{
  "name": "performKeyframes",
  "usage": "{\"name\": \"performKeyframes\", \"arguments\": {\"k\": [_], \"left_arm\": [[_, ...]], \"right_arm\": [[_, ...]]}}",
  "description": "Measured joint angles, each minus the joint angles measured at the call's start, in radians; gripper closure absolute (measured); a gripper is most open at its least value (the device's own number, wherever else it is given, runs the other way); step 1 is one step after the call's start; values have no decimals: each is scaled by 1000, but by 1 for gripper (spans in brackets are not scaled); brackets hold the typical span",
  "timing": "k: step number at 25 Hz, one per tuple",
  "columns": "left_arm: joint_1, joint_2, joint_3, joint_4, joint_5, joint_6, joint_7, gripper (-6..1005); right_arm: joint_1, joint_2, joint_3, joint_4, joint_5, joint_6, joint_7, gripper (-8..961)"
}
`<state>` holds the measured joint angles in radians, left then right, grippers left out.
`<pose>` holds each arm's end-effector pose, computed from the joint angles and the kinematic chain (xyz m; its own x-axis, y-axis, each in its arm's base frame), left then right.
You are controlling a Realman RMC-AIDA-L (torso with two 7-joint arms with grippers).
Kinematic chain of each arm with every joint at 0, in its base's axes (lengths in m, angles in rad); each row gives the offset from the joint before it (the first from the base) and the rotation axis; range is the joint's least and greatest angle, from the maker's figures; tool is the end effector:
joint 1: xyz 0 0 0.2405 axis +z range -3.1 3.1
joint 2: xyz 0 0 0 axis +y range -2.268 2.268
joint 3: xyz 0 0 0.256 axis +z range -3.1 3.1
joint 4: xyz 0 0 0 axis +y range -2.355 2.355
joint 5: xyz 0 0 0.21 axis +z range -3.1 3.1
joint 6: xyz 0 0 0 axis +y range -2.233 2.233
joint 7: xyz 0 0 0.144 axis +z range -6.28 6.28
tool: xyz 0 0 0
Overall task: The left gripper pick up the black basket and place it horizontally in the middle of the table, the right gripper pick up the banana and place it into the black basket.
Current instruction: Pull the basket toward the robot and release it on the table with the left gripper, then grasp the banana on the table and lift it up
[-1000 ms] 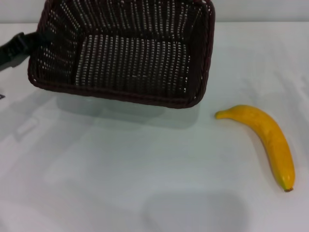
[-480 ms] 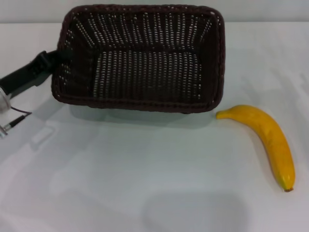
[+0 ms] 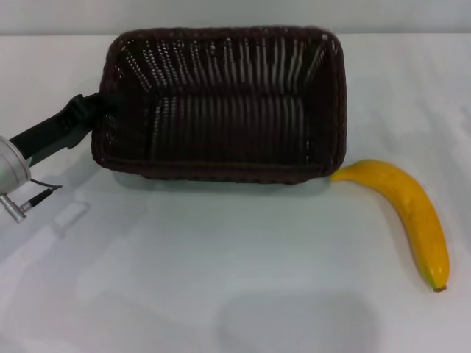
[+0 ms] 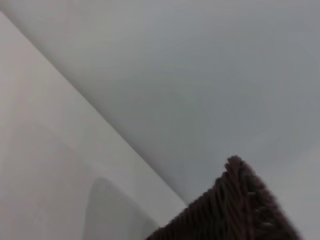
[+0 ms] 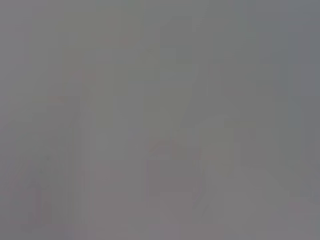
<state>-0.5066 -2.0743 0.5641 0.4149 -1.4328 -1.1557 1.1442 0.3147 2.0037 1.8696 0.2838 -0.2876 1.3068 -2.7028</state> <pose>-0.3155 0.3571 0.0017 -0.1024 0.6289 0.7708 0.9628 -0.1321 0.2356 0.3401 0.3212 0.0676 0.6630 0.2323 -0.7116 -0.6821 -0.2042 -0.7022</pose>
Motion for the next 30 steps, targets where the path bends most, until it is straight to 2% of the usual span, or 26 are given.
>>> {"name": "performKeyframes", "arguments": {"k": [8,10,14,18,21,22,23,25,28,30], "left_arm": [[6,2,2,-1,15,-17,-46,763],[8,1,-1,0,14,-27,-46,534],[36,3,-5,24,-6,-56,-36,398],[106,4,-6,74,-106,-101,41,261],[127,3,-6,79,-158,-107,91,158],[150,2,-7,76,-221,-114,161,123],[197,0,-7,55,-363,-138,326,124],[218,0,-7,42,-420,-141,409,125],[238,-1,-8,-14,-538,-148,604,128],[242,-2,-8,-80,-639,-178,776,129]], "right_arm": [[8,4,12,0,1,0,0,85],[9,4,12,0,1,0,0,86],[9,4,13,0,1,0,-1,87],[9,6,36,-5,2,0,8,89],[4,7,70,-10,3,-1,98,90],[3,7,70,-10,2,-1,111,90],[0,6,70,-10,0,-1,151,90],[-6,0,65,-9,-12,-1,236,91],[-29,-22,62,-3,-51,0,389,92],[-48,-48,62,3,-110,9,517,92]]}}
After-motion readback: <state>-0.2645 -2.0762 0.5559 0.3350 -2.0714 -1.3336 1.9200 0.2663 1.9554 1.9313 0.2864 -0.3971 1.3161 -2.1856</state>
